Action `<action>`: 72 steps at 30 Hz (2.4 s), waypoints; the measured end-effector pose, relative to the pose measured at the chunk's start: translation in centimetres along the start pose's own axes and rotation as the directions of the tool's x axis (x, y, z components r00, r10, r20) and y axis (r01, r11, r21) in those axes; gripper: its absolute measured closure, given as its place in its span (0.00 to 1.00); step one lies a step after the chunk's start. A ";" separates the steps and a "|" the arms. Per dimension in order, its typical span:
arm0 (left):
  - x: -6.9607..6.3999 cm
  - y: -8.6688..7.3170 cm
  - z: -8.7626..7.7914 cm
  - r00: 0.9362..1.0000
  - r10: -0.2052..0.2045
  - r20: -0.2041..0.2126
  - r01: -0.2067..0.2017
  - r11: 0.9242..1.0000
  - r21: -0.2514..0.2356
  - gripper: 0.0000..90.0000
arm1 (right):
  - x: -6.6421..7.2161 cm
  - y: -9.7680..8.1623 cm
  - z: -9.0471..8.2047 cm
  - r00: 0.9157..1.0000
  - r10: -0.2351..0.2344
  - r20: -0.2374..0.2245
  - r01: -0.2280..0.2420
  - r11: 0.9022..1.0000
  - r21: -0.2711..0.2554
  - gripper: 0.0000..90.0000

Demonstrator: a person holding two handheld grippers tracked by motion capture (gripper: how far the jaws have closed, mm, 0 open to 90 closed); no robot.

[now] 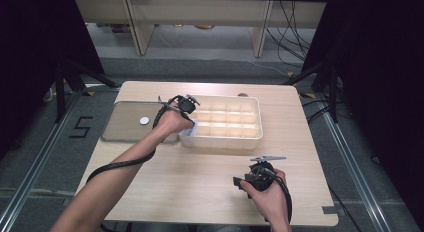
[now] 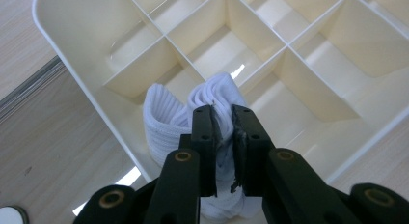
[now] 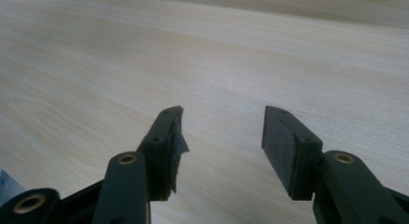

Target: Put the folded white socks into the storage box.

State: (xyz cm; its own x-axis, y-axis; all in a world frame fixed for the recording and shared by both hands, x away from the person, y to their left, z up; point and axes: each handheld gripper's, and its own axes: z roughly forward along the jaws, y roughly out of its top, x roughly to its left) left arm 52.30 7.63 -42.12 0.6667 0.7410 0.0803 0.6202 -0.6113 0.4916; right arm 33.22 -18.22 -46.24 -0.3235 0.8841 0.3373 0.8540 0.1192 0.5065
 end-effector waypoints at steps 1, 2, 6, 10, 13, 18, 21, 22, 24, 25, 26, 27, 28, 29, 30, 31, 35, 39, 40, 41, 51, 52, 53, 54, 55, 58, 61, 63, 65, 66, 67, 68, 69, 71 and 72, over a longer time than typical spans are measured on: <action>0.1 -0.1 0.0 1.000 0.023 0.003 -0.023 1.000 0.022 0.89 | 0.1 0.0 0.0 1.000 0.005 -0.001 -0.005 1.000 0.004 0.55; -0.1 -0.2 0.2 1.000 -0.007 0.004 0.007 1.000 0.007 0.89 | -0.2 0.1 0.0 1.000 -0.029 0.012 0.029 1.000 -0.002 0.55; 0.3 -0.5 0.4 1.000 -0.018 0.023 0.017 0.999 0.029 0.89 | -0.3 0.0 0.1 0.999 -0.036 0.011 0.037 0.999 -0.007 0.55; 0.3 -0.6 0.5 0.999 -0.029 0.015 0.029 0.999 0.020 0.89 | -0.1 0.0 0.0 1.000 -0.012 0.006 0.012 1.000 0.000 0.55; 0.2 -0.7 0.5 1.000 -0.003 0.007 0.003 0.999 0.053 0.90 | 0.1 0.0 0.1 1.000 0.008 0.012 -0.008 1.000 0.007 0.55; 0.4 -0.8 0.7 1.000 -0.023 0.018 0.022 0.998 0.066 0.90 | -0.5 0.1 -0.1 0.999 -0.037 0.015 0.037 0.999 -0.003 0.55; 0.4 -0.9 0.9 0.999 -0.034 0.019 0.033 0.997 0.072 0.90 | -0.4 0.0 -0.2 1.000 -0.020 0.011 0.020 1.000 -0.019 0.55; 0.5 -0.9 0.9 0.999 -0.034 0.020 0.032 0.996 0.078 0.90 | -0.5 0.0 -0.2 0.999 -0.048 0.006 0.049 0.998 -0.033 0.55; 0.5 -0.9 0.9 0.999 -0.036 0.022 0.034 0.996 0.085 0.90 | -0.8 0.1 -0.2 0.996 -0.086 0.019 0.086 0.996 -0.038 0.55; 0.5 -0.9 1.0 0.999 -0.045 0.023 0.043 0.996 0.083 0.90 | -0.8 0.1 -0.2 0.996 -0.086 0.020 0.086 0.996 -0.037 0.55; 0.5 -0.9 1.0 0.999 -0.046 0.024 0.044 0.995 0.088 0.90 | -0.9 0.1 -0.2 0.997 -0.083 0.011 0.083 0.996 -0.029 0.55; 0.6 -0.9 1.1 0.999 -0.046 0.027 0.043 0.994 0.096 0.90 | -0.8 0.2 -0.2 0.997 -0.079 0.015 0.080 0.996 -0.028 0.55; 0.6 -0.9 1.1 0.998 -0.056 0.031 0.052 0.994 0.101 0.90 | -0.8 0.2 -0.1 0.997 -0.072 0.019 0.073 0.997 -0.026 0.55; 0.5 -0.9 1.2 0.998 -0.063 0.029 0.060 0.993 0.099 0.90 | -0.8 0.2 -0.2 0.997 -0.072 0.016 0.073 0.997 -0.017 0.55; 0.6 -0.9 1.3 0.997 -0.066 0.029 0.062 0.993 0.103 0.90 | -0.8 0.2 -0.2 0.998 -0.066 0.017 0.067 0.998 -0.016 0.55; 0.7 -0.8 1.3 0.998 -0.053 0.032 0.049 0.993 0.110 0.90 | -0.8 0.2 -0.2 0.998 -0.059 0.021 0.060 0.998 -0.024 0.55; 0.5 -0.8 1.5 0.998 -0.059 0.024 0.055 0.990 0.133 0.90 | -1.0 0.2 -0.3 0.998 -0.057 0.011 0.057 0.998 -0.025 0.55; 0.3 -0.5 1.6 0.999 -0.043 0.009 0.041 0.985 0.165 0.90 | -1.0 0.3 -0.8 0.999 -0.047 0.017 0.048 0.998 -0.043 0.55; 0.3 -0.5 1.7 0.999 -0.049 0.008 0.047 0.986 0.162 0.90 | -1.1 0.3 -0.9 0.999 -0.048 0.020 0.049 0.998 -0.041 0.55; 0.3 -0.6 1.8 0.999 -0.053 0.006 0.051 0.986 0.161 0.90 | -1.1 0.2 -0.9 0.999 -0.039 0.030 0.040 0.999 -0.036 0.55; 0.1 -0.7 2.0 0.999 -0.053 -0.006 0.053 0.985 0.162 0.90 | -1.3 0.3 -1.2 0.999 -0.037 -0.004 0.036 0.998 -0.058 0.55; 0.1 -0.8 2.1 0.999 -0.053 -0.007 0.053 0.986 0.160 0.90 | -1.4 0.2 -1.1 0.999 -0.042 0.011 0.043 0.998 -0.051 0.55; 0.1 -0.8 2.1 0.999 -0.045 -0.009 0.045 0.986 0.159 0.90 | -1.2 0.2 -1.1 1.000 -0.020 0.019 0.020 0.999 -0.031 0.55; 0.1 -0.8 2.1 0.999 -0.048 -0.007 0.049 0.986 0.161 0.90 | -1.1 0.2 -1.1 1.000 0.003 0.016 -0.003 1.000 -0.024 0.55; 0.1 -0.8 2.1 0.999 -0.052 -0.004 0.052 0.986 0.159 0.90 | -1.0 0.3 -1.1 1.000 0.003 0.010 -0.003 1.000 -0.021 0.55; 0.1 -0.9 2.1 0.999 -0.052 -0.002 0.051 0.987 0.151 0.90 | -1.1 0.6 -1.2 0.999 -0.039 0.013 0.040 0.998 -0.054 0.55; 0.2 -1.1 1.9 0.999 -0.047 0.009 0.045 0.989 0.139 0.89 | -1.1 0.4 -1.4 0.999 -0.042 0.016 0.042 0.998 -0.055 0.55; 0.5 -1.2 1.6 0.999 -0.037 0.026 0.033 0.992 0.120 0.88 | -1.4 0.3 -1.3 0.998 -0.050 0.023 0.052 0.997 -0.057 0.55; 0.7 -1.5 1.3 0.998 -0.042 0.044 0.038 0.995 0.092 0.86 | -1.4 0.2 -1.4 1.000 -0.029 0.003 0.029 0.998 -0.055 0.55; 0.9 -1.7 1.1 0.997 -0.045 0.055 0.040 0.996 0.080 0.84 | -1.2 0.2 -1.5 1.000 0.006 0.011 -0.006 0.999 -0.037 0.55; 0.9 -1.8 0.9 0.996 -0.060 0.063 0.056 0.996 0.065 0.81 | -1.6 0.3 -1.4 0.999 -0.035 0.012 0.036 0.998 -0.055 0.55; 0.9 -2.0 0.7 0.994 -0.079 0.070 0.076 0.996 0.056 0.77 | -1.8 0.3 -1.3 0.999 -0.046 0.006 0.046 0.997 -0.064 0.54; 1.0 -2.1 0.5 0.994 -0.075 0.080 0.072 0.996 0.045 0.72 | -1.6 0.3 -1.4 1.000 -0.007 0.025 0.008 0.999 -0.035 0.54; 1.1 -2.2 0.0 0.990 -0.093 0.107 0.091 0.995 0.027 0.65 | -1.8 0.4 -1.3 0.999 -0.033 0.028 0.034 0.998 -0.055 0.54; 1.1 -2.3 -0.3 0.989 -0.104 0.105 0.103 0.995 0.009 0.62 | -1.7 0.4 -1.4 0.999 -0.029 0.017 0.030 0.998 -0.055 0.54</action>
State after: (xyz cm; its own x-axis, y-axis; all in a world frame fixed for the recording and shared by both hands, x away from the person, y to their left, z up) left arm 51.46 9.90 -42.91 0.6383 0.7673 -0.0623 0.6895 -0.5338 0.4896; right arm 33.53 -20.33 -45.57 -0.3413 0.8879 0.3086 0.8201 0.1208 0.5593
